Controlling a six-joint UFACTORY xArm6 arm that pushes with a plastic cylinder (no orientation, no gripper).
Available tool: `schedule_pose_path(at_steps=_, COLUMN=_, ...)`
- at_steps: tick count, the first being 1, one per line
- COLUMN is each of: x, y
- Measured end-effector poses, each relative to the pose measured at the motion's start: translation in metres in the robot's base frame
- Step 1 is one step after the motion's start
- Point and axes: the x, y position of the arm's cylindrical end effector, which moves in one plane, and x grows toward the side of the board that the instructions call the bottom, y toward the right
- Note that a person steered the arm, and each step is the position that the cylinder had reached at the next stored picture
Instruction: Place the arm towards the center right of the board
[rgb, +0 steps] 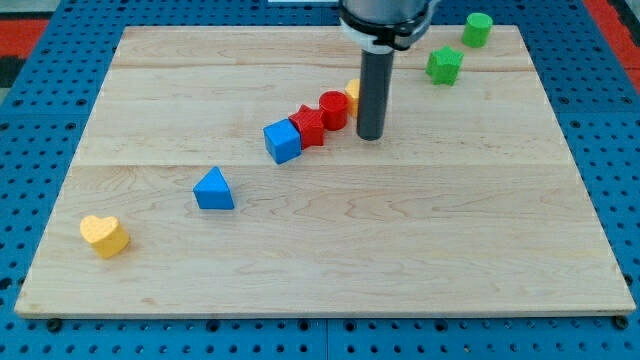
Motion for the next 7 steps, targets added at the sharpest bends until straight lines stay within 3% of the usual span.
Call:
schedule_pose_path(at_steps=3, x=0.009, y=0.006)
schedule_pose_path(at_steps=4, x=0.038, y=0.009)
schedule_pose_path(at_steps=7, x=0.046, y=0.123)
